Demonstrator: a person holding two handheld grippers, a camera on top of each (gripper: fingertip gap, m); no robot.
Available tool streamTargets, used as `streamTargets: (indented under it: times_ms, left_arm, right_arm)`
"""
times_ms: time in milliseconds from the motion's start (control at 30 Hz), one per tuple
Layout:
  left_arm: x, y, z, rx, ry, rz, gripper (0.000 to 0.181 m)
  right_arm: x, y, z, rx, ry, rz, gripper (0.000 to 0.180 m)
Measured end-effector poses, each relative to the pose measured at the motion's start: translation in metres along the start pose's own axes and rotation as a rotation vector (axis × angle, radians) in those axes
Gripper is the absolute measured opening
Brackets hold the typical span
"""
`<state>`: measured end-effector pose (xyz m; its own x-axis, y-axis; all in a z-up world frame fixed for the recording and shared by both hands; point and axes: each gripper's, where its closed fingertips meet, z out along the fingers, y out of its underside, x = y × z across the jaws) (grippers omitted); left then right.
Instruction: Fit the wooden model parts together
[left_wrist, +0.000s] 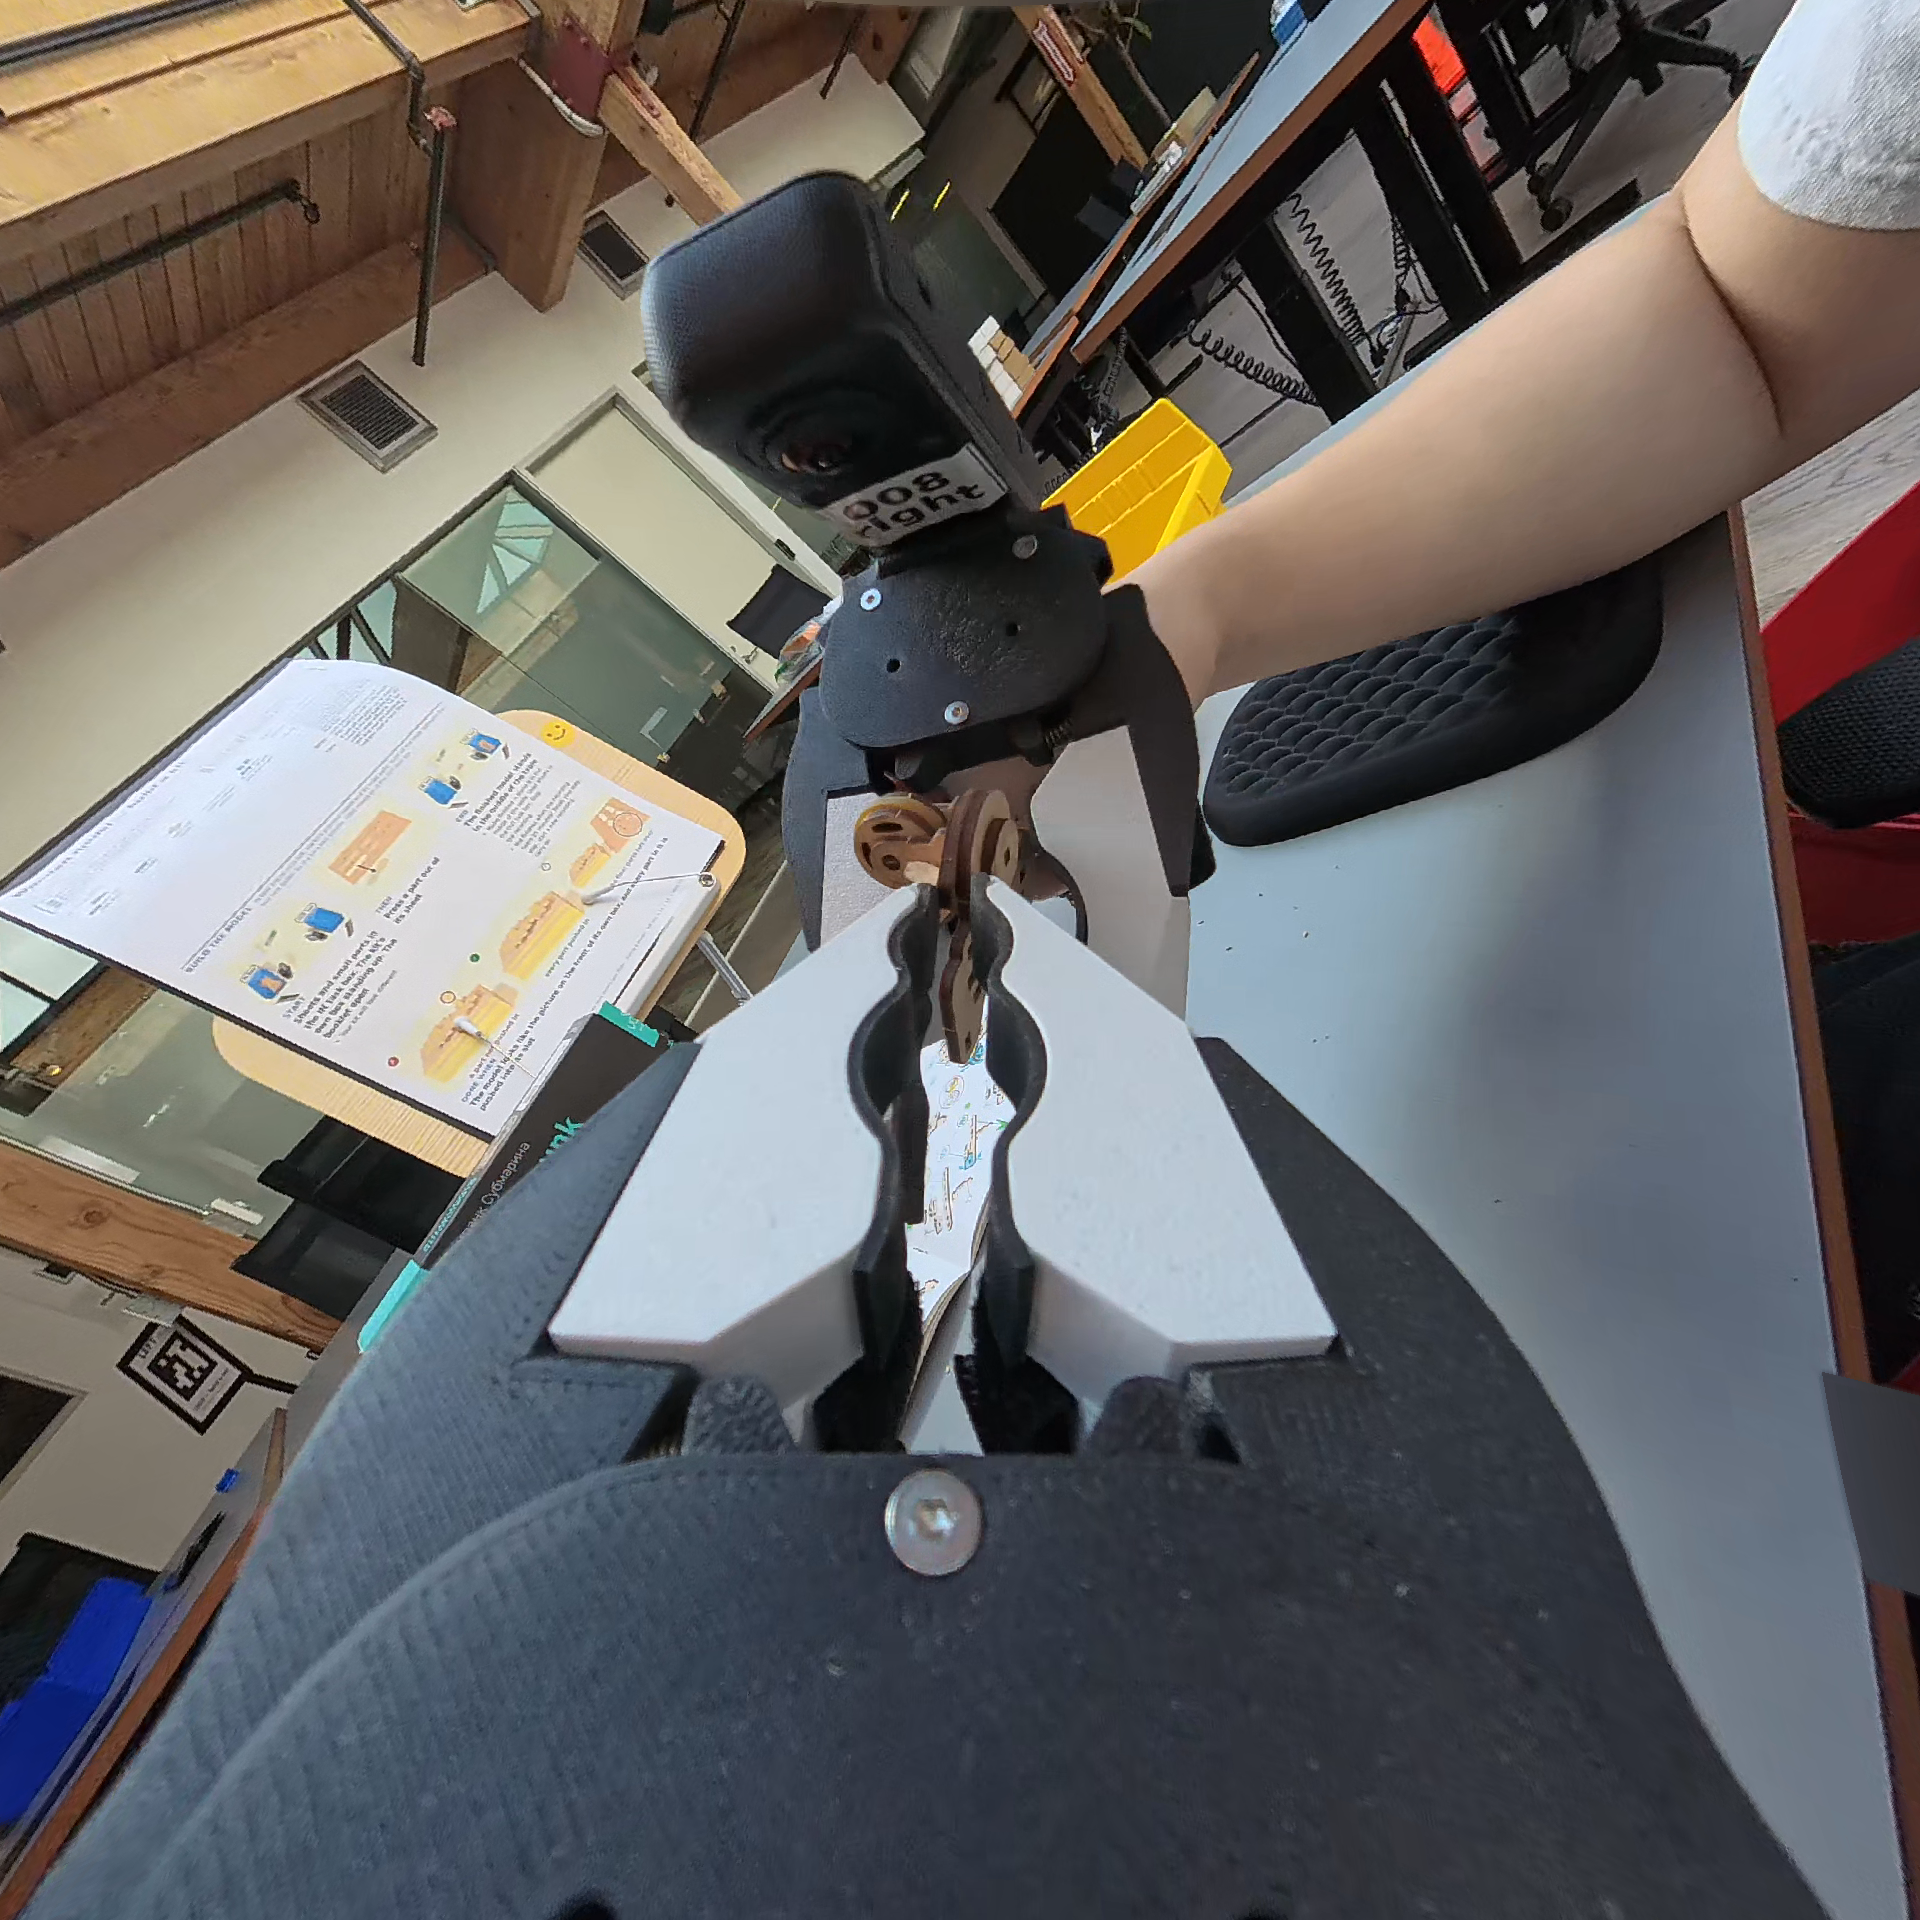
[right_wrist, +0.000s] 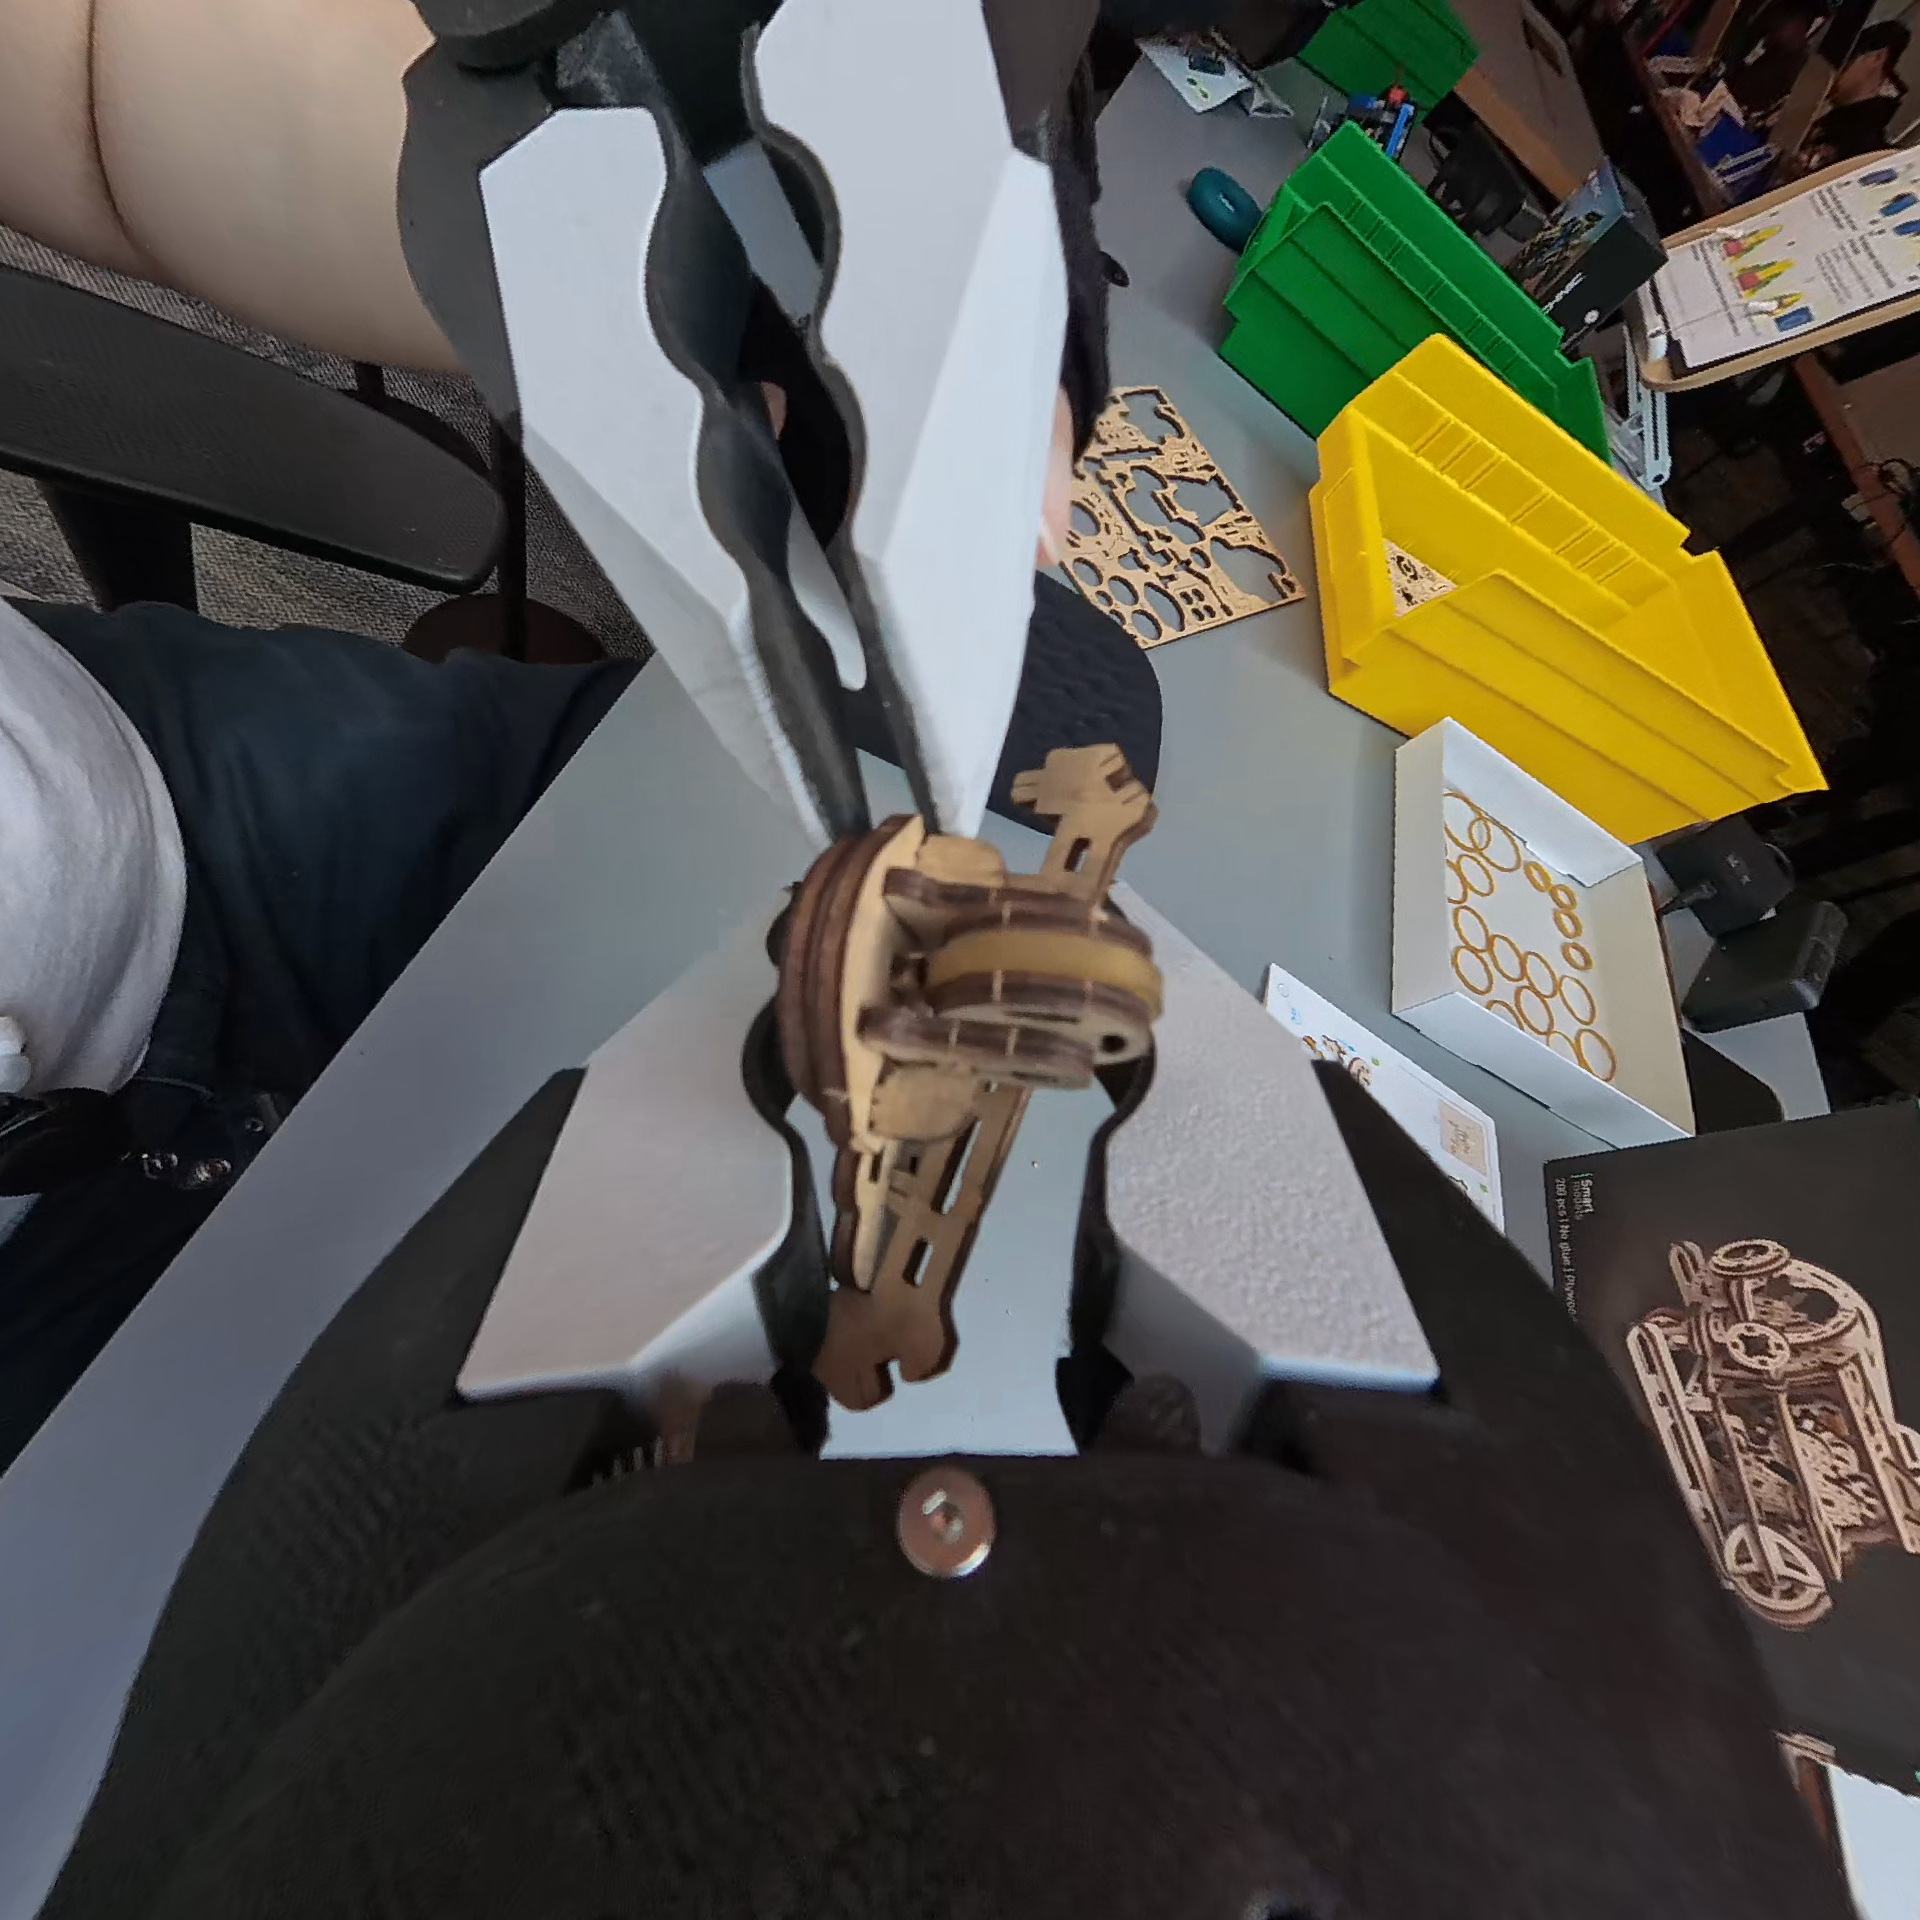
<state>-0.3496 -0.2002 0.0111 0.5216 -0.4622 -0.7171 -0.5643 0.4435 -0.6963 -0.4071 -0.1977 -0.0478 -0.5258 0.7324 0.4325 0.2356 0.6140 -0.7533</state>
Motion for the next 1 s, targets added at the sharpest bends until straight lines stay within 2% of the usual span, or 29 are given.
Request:
streamTargets:
  times_ms: [233,467,667,800,933,1000]
  left_arm:
    - [-0.007,0.005,0.001,-0.039,-0.050,-0.046,0.004]
    - [-0.015,0.004,0.002,-0.044,-0.104,-0.148,0.004]
    - [-0.022,0.010,-0.002,-0.054,-0.121,-0.262,0.004]
    - [-0.031,0.018,-0.005,-0.081,-0.141,-0.392,0.004]
    - [-0.036,0.021,-0.008,-0.085,-0.130,-0.518,0.003]
    - [-0.039,0.022,-0.008,-0.074,-0.127,-0.606,0.003]
  right_arm:
    - [0.007,-0.009,-0.005,0.072,0.020,0.026,0.063]
    - [0.003,-0.020,-0.005,0.206,-0.071,0.179,0.074]
    - [0.001,-0.020,-0.001,0.236,-0.033,0.088,0.080]
    - [0.020,-0.015,-0.011,0.232,0.073,0.041,0.068]
    - [0.024,-0.014,-0.018,0.258,0.056,0.088,0.053]
    - [0.024,-0.013,-0.017,0.270,0.023,0.154,0.053]
